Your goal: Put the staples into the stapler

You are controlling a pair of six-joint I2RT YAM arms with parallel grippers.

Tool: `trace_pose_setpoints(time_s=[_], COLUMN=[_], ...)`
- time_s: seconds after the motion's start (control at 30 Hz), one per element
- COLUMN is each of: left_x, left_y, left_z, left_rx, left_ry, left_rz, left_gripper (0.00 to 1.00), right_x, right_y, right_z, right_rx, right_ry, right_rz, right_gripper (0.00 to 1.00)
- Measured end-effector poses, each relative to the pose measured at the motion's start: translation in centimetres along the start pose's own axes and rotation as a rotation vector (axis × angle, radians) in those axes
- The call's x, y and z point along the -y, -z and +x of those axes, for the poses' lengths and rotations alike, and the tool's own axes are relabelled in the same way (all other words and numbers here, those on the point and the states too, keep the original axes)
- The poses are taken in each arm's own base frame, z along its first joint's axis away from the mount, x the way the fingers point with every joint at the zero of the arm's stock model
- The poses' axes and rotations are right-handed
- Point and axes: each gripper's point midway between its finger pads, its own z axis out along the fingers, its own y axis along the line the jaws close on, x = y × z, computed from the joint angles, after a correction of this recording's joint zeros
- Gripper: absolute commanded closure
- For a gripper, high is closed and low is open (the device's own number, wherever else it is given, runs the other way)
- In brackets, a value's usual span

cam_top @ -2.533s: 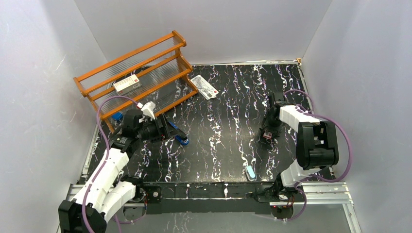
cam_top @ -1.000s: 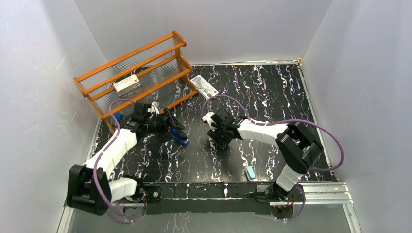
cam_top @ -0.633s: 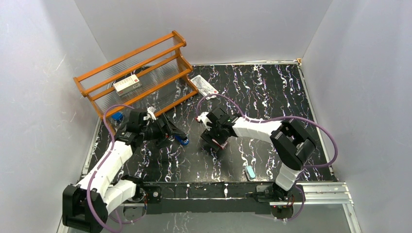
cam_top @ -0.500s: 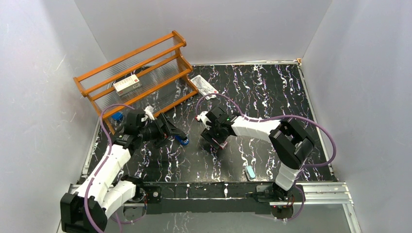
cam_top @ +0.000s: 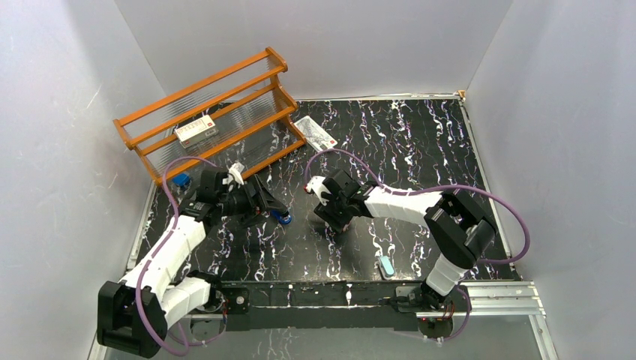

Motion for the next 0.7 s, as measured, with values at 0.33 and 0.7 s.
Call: trace_pose_setpoints(time_s=[0.33,0.7], left_x=[0.8,1.7], left_y=[-0.9,-1.7], left_z=[-0.1,0.9], left_rx=[-0.040,-0.085], left_ry=[0.022,0.097], left_rz=[0.049,0.163], left_gripper=[0.26,0.33], right_x=[0.0,-2.5], right_y=[0.1,3.1], right_z=[0.0,-2.1], right_rx=[-0.003,0.085], right_ry=[0.021,0.064], right_rz=[-0.014,-0.121], right_gripper=[0.61,0.59])
